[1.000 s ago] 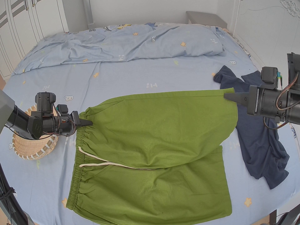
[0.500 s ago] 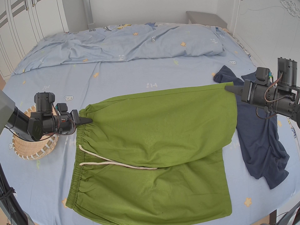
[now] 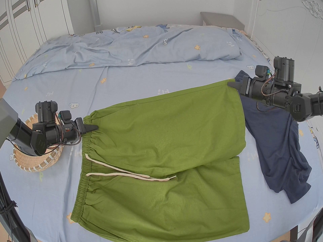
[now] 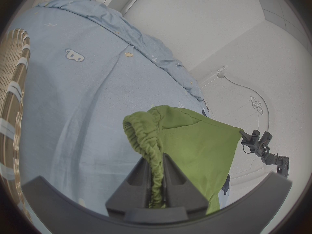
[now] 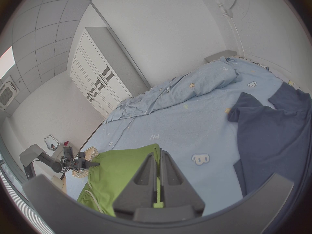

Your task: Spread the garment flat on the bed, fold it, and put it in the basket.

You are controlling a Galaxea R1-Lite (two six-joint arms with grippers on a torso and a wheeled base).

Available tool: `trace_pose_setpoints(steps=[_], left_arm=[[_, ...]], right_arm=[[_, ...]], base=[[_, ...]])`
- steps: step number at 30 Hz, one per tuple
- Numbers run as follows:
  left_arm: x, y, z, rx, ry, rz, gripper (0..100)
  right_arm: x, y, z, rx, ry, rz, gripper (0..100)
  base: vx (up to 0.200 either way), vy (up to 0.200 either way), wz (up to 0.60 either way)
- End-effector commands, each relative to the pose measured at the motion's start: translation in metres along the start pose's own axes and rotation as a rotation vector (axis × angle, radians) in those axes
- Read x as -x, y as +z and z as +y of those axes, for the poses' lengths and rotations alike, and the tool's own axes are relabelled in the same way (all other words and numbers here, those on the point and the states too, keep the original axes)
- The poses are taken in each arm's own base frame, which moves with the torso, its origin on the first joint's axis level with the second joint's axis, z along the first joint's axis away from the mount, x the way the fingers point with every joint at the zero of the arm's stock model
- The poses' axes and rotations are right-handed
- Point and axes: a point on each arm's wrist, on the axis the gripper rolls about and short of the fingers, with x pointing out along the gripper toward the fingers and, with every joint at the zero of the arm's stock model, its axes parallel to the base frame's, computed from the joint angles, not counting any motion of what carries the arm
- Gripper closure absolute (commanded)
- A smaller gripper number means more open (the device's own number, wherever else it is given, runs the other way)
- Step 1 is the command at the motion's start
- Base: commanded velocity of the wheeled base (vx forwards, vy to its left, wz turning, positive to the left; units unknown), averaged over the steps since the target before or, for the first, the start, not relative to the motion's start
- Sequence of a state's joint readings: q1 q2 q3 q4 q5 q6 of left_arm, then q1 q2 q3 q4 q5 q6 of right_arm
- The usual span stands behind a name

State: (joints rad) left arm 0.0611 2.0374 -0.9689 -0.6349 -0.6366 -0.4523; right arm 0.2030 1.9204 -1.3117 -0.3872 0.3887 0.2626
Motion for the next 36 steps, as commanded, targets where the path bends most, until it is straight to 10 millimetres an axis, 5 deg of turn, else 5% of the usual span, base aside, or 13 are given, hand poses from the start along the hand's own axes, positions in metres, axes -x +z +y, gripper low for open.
trace_pose_setpoints(steps=[1,11,36], left_arm=[[0.0,0.001,0.007,0.006,0.01,-0.01,100],[-0.005,0.005,0.016,-0.024,-0.002,-0.062,100],[-0.011,0.005,0.029,-0.024,0.007,-0.074,100]], right_arm=[[-0.04,-0.014,-0.021,-0.012,-0.006,0.031,100],[-0.08,-0.018,-0.042,-0.013,-0.019,0.027,100],[-0.132,-0.029,-0.077,-0.037,-0.077,0.072,100]], base=[[0.0,0.0,0.0],[0.0,0.0,0.0],[0.0,0.0,0.0]])
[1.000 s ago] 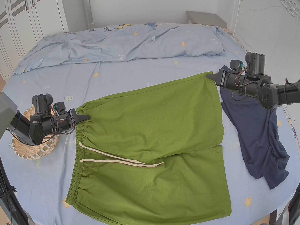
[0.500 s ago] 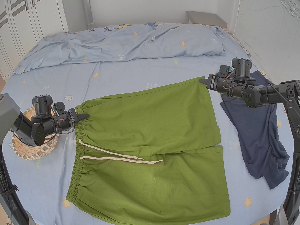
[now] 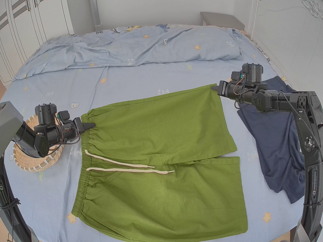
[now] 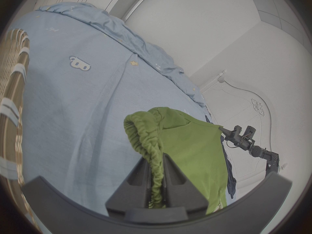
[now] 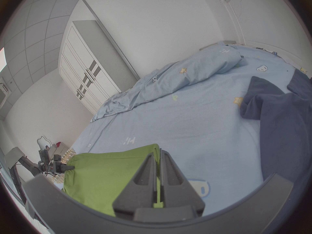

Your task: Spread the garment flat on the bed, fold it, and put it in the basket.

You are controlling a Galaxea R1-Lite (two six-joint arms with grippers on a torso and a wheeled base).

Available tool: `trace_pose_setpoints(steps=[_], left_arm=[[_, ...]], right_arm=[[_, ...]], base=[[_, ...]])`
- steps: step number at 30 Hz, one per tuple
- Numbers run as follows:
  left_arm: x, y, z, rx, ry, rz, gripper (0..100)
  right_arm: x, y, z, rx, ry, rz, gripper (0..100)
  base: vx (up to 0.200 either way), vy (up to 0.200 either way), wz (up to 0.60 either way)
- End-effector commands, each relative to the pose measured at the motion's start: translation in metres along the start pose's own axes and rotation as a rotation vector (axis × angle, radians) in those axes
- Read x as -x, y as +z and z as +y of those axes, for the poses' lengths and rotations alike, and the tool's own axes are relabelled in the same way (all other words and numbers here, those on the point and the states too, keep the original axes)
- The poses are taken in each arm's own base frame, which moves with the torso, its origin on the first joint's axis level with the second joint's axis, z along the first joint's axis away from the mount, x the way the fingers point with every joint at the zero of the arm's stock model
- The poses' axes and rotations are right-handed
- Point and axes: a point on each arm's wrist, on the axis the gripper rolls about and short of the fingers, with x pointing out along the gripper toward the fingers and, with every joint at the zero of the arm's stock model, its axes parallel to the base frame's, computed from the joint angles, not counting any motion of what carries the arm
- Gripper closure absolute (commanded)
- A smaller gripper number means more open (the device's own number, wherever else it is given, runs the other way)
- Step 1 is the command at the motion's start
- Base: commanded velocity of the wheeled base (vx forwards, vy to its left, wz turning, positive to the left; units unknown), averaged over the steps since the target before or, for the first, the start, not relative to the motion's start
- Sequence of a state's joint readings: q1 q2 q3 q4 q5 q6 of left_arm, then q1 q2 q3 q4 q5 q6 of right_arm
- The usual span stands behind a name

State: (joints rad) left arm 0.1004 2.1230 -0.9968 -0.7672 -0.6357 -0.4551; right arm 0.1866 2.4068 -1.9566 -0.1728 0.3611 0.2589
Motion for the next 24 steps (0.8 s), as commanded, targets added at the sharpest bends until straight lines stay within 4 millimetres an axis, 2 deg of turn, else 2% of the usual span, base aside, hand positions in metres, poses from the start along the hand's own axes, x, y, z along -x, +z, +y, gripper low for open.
trace_pose_setpoints(steps=[1,6,7,20,24], left_arm=[[-0.002,-0.003,0.004,0.007,0.005,0.007,100],[-0.003,-0.003,0.003,0.007,0.004,0.008,100],[-0.003,-0.003,0.004,0.007,0.004,0.008,0],[-0.001,-0.001,0.0,-0.005,-0.002,-0.001,0],[0.008,0.004,-0.007,-0.008,0.004,-0.013,0]], right_arm=[[-0.017,-0.02,-0.014,-0.021,-0.025,0.047,100],[-0.019,-0.027,-0.022,-0.035,-0.05,0.071,100],[-0.02,-0.029,-0.023,-0.037,-0.051,0.076,0],[-0.018,-0.025,-0.019,-0.044,-0.045,0.069,0],[-0.003,-0.002,-0.01,-0.043,-0.038,0.018,0]], base=[[0.0,0.0,0.0],[0.0,0.0,0.0],[0.0,0.0,0.0],[0.0,0.0,0.0],[0.0,0.0,0.0]])
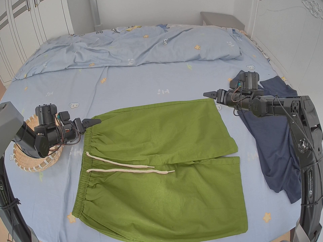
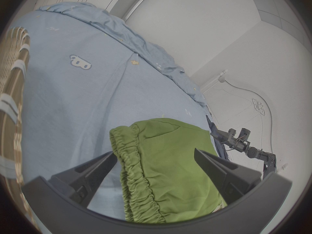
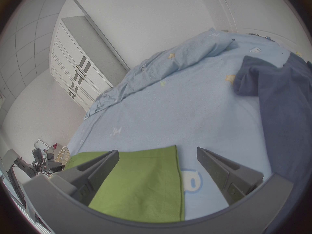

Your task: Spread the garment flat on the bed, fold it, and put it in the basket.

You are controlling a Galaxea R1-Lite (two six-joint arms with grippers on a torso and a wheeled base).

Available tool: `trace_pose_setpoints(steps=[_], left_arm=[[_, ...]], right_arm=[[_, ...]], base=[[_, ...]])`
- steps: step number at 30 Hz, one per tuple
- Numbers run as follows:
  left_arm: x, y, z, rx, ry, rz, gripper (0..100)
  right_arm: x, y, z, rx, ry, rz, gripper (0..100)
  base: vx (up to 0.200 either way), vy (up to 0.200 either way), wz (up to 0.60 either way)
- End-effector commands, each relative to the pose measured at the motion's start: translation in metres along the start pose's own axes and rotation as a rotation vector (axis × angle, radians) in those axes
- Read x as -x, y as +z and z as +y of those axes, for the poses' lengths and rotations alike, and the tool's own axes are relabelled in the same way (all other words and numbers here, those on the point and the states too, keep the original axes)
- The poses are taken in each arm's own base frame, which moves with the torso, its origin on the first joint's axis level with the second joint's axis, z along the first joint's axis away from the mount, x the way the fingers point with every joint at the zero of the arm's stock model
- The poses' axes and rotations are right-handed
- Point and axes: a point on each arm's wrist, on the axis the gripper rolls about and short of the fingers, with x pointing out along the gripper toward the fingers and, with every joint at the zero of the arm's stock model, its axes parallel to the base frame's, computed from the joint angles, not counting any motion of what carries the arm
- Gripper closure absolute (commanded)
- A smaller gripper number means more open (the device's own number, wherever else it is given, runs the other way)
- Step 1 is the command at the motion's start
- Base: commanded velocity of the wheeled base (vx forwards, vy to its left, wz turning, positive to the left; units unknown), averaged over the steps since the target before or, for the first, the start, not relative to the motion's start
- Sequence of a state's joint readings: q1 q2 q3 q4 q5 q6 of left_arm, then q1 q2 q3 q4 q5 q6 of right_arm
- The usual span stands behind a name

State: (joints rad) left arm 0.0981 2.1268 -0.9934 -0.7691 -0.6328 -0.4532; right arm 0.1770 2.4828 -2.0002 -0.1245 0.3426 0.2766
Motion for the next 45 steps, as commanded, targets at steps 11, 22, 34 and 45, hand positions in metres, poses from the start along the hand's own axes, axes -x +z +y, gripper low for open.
trace_pose_setpoints(steps=[11,22,34,45], left_arm=[[0.073,0.028,-0.034,-0.032,0.088,-0.032,0],[0.125,-0.034,-0.047,0.059,0.142,0.084,0],[0.168,-0.117,-0.05,0.248,0.178,0.246,0],[0.187,-0.161,-0.055,0.291,0.152,0.365,0]], right_arm=[[0.099,0.05,0.022,-0.02,-0.024,-0.08,0],[0.2,-0.028,0.032,-0.134,-0.022,0.121,0],[0.275,-0.162,0.04,-0.213,-0.034,0.296,0],[0.301,-0.201,0.042,-0.238,-0.021,0.343,0]], base=[[0.0,0.0,0.0],[0.0,0.0,0.0],[0.0,0.0,0.0],[0.0,0.0,0.0]])
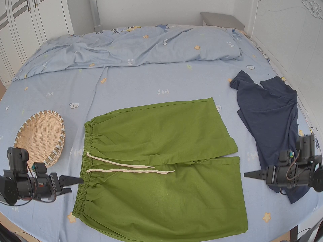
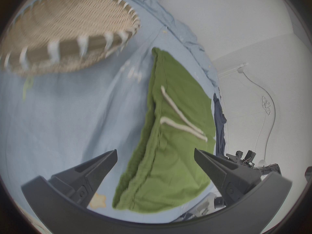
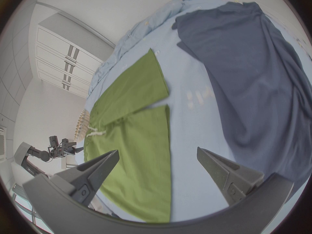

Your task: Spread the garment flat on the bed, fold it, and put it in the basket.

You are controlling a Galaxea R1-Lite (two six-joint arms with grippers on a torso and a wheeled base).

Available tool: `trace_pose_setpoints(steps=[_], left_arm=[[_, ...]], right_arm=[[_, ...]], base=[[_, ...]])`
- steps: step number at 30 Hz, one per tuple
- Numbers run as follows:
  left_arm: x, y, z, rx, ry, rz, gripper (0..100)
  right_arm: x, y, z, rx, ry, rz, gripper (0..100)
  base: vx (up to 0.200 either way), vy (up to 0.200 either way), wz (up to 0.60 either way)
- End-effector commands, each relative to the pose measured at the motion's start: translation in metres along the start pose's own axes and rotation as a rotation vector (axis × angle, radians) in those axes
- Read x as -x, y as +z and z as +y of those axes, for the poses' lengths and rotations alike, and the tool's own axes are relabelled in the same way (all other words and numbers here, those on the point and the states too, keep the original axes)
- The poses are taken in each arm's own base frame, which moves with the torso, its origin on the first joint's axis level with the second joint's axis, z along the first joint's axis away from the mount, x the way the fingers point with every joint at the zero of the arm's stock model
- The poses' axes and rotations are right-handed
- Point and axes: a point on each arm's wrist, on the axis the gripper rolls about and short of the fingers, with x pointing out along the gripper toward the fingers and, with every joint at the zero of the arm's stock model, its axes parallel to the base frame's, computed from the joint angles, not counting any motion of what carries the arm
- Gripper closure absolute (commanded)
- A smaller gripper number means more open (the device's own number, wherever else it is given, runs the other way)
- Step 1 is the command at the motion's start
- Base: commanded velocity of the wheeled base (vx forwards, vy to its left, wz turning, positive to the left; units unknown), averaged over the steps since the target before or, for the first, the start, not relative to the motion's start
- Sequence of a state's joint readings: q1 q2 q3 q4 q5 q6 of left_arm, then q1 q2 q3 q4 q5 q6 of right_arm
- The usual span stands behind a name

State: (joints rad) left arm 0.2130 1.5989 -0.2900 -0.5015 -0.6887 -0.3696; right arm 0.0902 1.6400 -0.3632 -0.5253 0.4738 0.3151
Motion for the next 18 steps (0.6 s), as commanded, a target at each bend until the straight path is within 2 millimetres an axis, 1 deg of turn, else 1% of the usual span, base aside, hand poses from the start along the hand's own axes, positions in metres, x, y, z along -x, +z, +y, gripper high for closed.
trace_pose_setpoints(steps=[1,7,11,18], left_arm=[[0.016,-0.057,0.006,0.025,-0.001,0.114,0],[0.008,-0.074,0.019,-0.048,0.016,0.23,0],[0.004,-0.077,0.024,-0.085,0.015,0.27,0],[0.004,-0.072,0.025,-0.089,0.023,0.247,0]], right_arm=[[0.028,-0.05,-0.001,-0.002,0.027,0.01,0],[0.028,-0.059,-0.001,-0.018,0.08,0.061,0],[0.029,-0.059,-0.001,-0.018,0.085,0.059,0],[0.029,-0.059,-0.002,-0.021,0.081,0.057,0]], base=[[0.0,0.0,0.0],[0.0,0.0,0.0],[0.0,0.0,0.0],[0.0,0.0,0.0]])
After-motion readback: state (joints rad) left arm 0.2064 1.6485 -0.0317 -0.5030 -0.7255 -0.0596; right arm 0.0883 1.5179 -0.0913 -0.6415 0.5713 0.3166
